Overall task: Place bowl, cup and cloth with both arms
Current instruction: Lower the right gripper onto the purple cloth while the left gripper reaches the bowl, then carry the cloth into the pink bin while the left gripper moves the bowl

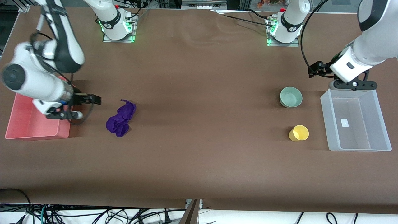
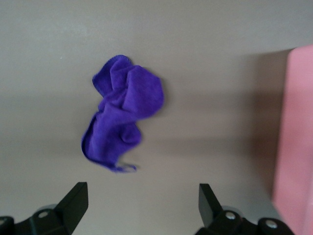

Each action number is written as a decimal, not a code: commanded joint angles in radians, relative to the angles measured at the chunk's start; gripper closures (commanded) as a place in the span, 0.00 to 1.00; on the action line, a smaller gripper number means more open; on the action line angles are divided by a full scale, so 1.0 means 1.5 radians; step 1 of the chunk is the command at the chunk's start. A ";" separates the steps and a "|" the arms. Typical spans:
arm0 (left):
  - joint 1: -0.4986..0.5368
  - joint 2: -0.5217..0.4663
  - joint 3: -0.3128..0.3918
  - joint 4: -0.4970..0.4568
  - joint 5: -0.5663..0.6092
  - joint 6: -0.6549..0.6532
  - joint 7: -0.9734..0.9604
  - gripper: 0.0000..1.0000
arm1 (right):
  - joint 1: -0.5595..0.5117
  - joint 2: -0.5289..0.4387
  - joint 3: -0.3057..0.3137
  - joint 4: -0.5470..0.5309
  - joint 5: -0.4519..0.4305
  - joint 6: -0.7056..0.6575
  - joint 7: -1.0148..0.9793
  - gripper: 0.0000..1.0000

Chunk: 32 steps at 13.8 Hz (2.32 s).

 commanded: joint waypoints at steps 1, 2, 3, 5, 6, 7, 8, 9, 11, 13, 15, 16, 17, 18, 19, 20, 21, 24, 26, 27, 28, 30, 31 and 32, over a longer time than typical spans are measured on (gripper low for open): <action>-0.001 -0.007 -0.018 -0.102 0.046 0.084 -0.002 0.00 | 0.014 0.054 0.004 -0.010 0.008 0.073 0.048 0.00; -0.001 -0.007 -0.023 -0.154 0.054 0.148 0.001 0.00 | 0.015 0.071 0.003 -0.017 0.008 0.102 0.055 0.00; -0.001 -0.005 -0.024 -0.207 0.054 0.212 0.002 0.00 | 0.018 0.085 0.003 -0.031 0.008 0.139 0.073 0.00; 0.003 0.016 -0.023 -0.298 0.055 0.346 0.025 0.00 | 0.023 0.107 0.003 -0.072 0.008 0.230 0.082 0.00; 0.013 0.041 -0.023 -0.316 0.058 0.397 0.080 0.00 | 0.024 0.117 0.003 -0.092 0.008 0.273 0.082 0.00; 0.035 0.074 -0.023 -0.318 0.060 0.436 0.142 0.00 | 0.024 0.126 0.003 -0.103 0.008 0.302 0.082 0.01; 0.055 0.101 -0.024 -0.319 0.060 0.473 0.197 0.00 | 0.025 0.133 0.003 -0.105 0.008 0.312 0.083 0.31; 0.063 0.131 -0.023 -0.319 0.060 0.508 0.254 0.00 | 0.025 0.135 0.003 -0.105 0.008 0.310 0.083 0.74; 0.099 0.177 -0.024 -0.322 0.060 0.565 0.353 0.00 | 0.025 0.135 0.003 -0.103 0.008 0.294 0.083 1.00; 0.119 0.205 -0.023 -0.322 0.060 0.580 0.395 0.02 | 0.025 0.124 0.003 -0.081 0.008 0.264 0.074 1.00; 0.121 0.212 -0.024 -0.336 0.060 0.583 0.411 0.54 | 0.020 0.099 -0.002 -0.006 0.005 0.128 0.065 1.00; 0.121 0.216 -0.024 -0.338 0.060 0.585 0.413 0.77 | 0.017 0.096 -0.007 0.056 -0.001 0.027 0.054 1.00; 0.120 0.226 -0.024 -0.340 0.060 0.587 0.413 0.92 | 0.017 0.095 -0.027 0.120 -0.001 -0.074 0.022 1.00; 0.120 0.230 -0.024 -0.340 0.060 0.588 0.413 1.00 | 0.017 0.094 -0.045 0.183 -0.001 -0.164 -0.022 1.00; 0.120 0.229 -0.024 -0.340 0.060 0.588 0.420 1.00 | 0.017 0.092 -0.068 0.233 -0.002 -0.244 -0.071 1.00; 0.121 0.229 -0.024 -0.337 0.060 0.590 0.439 1.00 | 0.017 0.087 -0.091 0.276 -0.006 -0.305 -0.118 1.00; 0.121 0.226 -0.024 -0.335 0.060 0.588 0.459 1.00 | 0.016 0.083 -0.124 0.303 -0.025 -0.355 -0.177 1.00; 0.122 0.195 -0.023 -0.333 0.060 0.577 0.473 1.00 | 0.010 0.057 -0.212 0.315 -0.066 -0.391 -0.329 1.00; 0.121 0.160 -0.023 -0.314 0.060 0.521 0.476 1.00 | 0.006 0.059 -0.269 0.307 -0.070 -0.390 -0.416 1.00; 0.122 0.146 -0.023 -0.289 0.060 0.465 0.474 1.00 | 0.004 0.067 -0.297 0.301 -0.070 -0.383 -0.440 1.00; 0.122 0.138 -0.022 -0.251 0.060 0.399 0.473 1.00 | -0.002 0.077 -0.306 0.288 -0.069 -0.368 -0.452 1.00; 0.122 0.140 -0.017 -0.154 0.060 0.262 0.476 1.00 | -0.019 0.078 -0.307 0.223 -0.071 -0.304 -0.453 1.00; 0.122 0.142 -0.014 -0.112 0.068 0.211 0.476 1.00 | -0.026 0.079 -0.314 0.190 -0.071 -0.268 -0.462 1.00; 0.122 0.142 -0.008 -0.079 0.093 0.176 0.476 1.00 | -0.028 0.082 -0.323 0.154 -0.070 -0.220 -0.470 1.00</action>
